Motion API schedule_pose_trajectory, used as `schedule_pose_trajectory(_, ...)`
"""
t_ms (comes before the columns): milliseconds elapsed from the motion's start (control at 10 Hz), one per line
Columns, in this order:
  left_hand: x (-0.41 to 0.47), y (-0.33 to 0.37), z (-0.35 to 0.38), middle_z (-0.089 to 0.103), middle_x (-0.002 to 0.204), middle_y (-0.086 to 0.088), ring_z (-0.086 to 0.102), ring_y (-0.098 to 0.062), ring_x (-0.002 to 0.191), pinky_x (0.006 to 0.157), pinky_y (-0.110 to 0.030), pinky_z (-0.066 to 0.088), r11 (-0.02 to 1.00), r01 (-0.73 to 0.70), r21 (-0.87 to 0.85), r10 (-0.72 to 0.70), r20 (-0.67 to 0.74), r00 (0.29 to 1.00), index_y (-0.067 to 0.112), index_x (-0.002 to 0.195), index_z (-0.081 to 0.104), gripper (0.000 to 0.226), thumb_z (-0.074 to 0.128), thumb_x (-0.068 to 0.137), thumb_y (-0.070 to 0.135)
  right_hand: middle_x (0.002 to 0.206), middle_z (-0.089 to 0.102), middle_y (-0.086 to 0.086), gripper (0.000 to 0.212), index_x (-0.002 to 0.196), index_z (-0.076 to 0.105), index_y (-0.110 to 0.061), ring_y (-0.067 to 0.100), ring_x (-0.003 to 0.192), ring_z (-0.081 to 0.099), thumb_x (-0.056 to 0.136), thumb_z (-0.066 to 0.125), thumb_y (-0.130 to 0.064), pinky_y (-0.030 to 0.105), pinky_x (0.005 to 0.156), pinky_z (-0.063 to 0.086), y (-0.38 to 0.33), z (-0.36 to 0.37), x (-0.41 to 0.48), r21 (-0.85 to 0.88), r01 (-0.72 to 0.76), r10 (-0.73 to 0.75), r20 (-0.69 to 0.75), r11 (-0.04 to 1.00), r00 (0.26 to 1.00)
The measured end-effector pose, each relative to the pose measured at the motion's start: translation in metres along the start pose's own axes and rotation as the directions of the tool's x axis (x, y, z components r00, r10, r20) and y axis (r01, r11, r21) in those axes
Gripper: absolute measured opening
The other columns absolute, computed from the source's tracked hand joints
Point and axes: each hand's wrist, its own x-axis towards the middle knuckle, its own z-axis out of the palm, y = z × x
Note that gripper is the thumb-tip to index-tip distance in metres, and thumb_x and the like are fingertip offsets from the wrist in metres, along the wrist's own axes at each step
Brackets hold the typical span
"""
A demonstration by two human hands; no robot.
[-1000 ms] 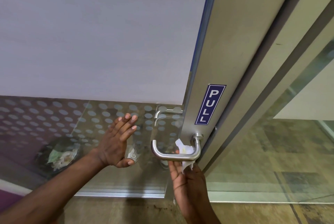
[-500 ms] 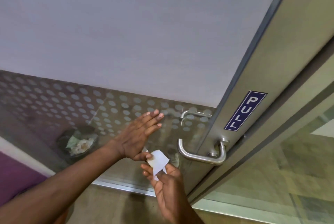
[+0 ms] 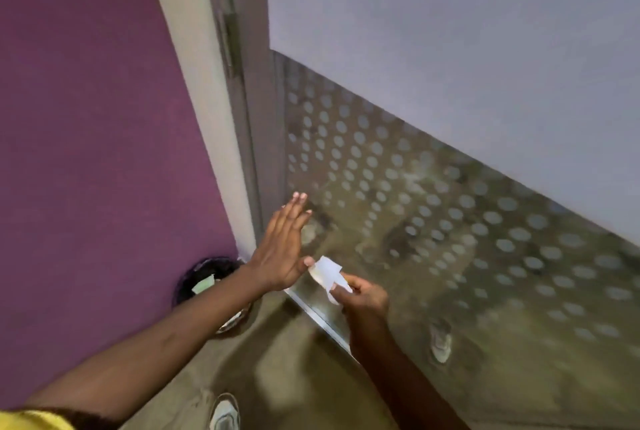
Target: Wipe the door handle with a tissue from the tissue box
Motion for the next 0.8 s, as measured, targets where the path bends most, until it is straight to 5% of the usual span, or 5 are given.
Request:
schedule_pose_trajectory(200,-0.071,-0.163,-0.038,0.025,0.156,-0.021,0.028,-0.039,0.143,0.114,-0.058,0.024,0.926,0.315,0.208,-0.351,0.169,0.921,0.001,0.141,0.034,0.071,0.063,0.087,0.037,0.043,0.052,-0.016,0.012,0.057,0.072,-0.025,-0.007,0.042,0.046,0.064,0.077,-0.016,0.02,0.043,0.036,0.029,0.161,0.07,-0.473,0.178,-0.126,0.139,0.863,0.982)
schedule_pose_trajectory(300,-0.1,-0.233,-0.046,0.046,0.142,-0.029,0.046,-0.045,0.13,0.1,-0.066,0.041,0.904,0.301,0.303,-0.388,0.288,0.875,-0.001,0.133,0.047,0.063,0.06,0.084,0.037,0.053,0.068,-0.012,0.014,0.075,0.077,-0.015,-0.01,0.052,0.058,0.065,0.072,-0.024,0.014,0.048,0.04,0.056,0.227,0.107,-0.543,0.218,-0.124,0.204,0.811,0.971)
schedule_pose_trajectory(400,-0.127,-0.285,-0.042,0.055,0.134,-0.027,0.054,-0.042,0.123,0.095,-0.06,0.048,0.868,0.231,0.439,-0.42,0.403,0.813,-0.004,0.128,0.056,0.071,0.031,0.091,0.05,0.091,0.076,0.016,0.035,0.097,0.075,-0.009,0.026,0.087,0.071,0.07,0.056,-0.023,0.03,0.066,0.051,0.093,0.282,0.144,-0.746,0.241,0.0,0.308,0.621,0.952)
schedule_pose_trajectory(500,-0.153,-0.323,-0.021,0.06,0.131,-0.023,0.058,-0.037,0.121,0.095,-0.057,0.049,0.85,0.192,0.49,-0.439,0.46,0.771,-0.003,0.126,0.059,0.074,0.026,0.091,0.053,0.097,0.074,0.021,0.05,0.097,0.074,-0.005,0.034,0.095,0.068,0.062,0.045,-0.024,0.03,0.072,0.05,0.153,0.319,0.182,-0.801,0.266,0.112,0.38,0.537,0.918)
schedule_pose_trajectory(800,-0.227,-0.378,0.045,0.054,0.138,-0.023,0.053,-0.038,0.126,0.101,-0.056,0.046,0.805,0.183,0.565,-0.494,0.466,0.734,0.0,0.132,0.055,0.076,0.025,0.093,0.058,0.098,0.068,0.032,0.02,0.094,0.066,0.011,0.043,0.095,0.066,0.08,0.056,0.001,0.051,0.086,0.053,0.28,0.334,0.236,-0.777,-0.037,0.342,0.233,0.628,0.91)
